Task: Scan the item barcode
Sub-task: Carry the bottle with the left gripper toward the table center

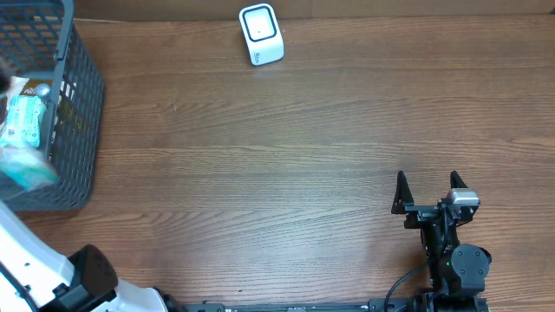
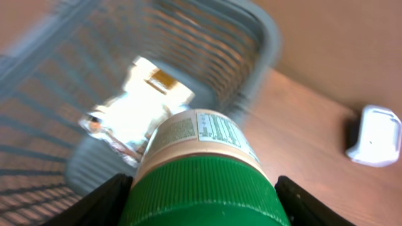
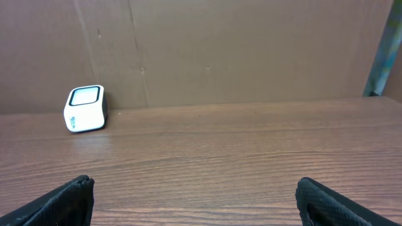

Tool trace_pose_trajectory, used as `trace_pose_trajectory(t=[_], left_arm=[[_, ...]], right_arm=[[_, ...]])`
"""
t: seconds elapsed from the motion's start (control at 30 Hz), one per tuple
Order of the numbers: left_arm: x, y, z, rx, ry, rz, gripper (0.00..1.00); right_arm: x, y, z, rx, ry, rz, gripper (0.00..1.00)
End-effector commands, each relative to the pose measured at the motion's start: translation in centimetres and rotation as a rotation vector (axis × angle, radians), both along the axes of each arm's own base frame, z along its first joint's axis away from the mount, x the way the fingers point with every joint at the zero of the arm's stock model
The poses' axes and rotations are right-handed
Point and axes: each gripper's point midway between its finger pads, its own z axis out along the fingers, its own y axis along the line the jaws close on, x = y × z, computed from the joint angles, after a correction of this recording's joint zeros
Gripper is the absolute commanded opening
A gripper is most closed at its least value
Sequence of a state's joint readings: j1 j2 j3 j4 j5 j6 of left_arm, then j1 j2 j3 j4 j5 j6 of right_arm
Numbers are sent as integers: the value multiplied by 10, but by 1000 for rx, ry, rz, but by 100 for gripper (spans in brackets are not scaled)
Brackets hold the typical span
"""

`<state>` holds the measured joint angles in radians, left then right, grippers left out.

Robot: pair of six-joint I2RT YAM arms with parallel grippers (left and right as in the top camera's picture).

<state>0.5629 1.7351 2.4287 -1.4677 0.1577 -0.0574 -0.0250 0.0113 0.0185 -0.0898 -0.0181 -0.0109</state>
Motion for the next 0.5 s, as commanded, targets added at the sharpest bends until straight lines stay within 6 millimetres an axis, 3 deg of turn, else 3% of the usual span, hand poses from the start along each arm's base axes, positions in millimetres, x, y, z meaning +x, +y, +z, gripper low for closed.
trace_pose_trajectory(t=[0.0,0.1,0.27,0.47], left_arm=[[9,-58,-4,-70,24,-134,55],[11,-108,-18,-89,107,-260,54],[20,-186,-19,-71,126,-422,54],[17,-266,-33,-136,174,-547,54]], right_arm=[[0,-3,-2,3,-3,-13,100],[0,-3,-2,3,-3,-13,100],[0,-2,-2,3,-3,-13,100],[0,-3,-2,3,-3,-13,100]])
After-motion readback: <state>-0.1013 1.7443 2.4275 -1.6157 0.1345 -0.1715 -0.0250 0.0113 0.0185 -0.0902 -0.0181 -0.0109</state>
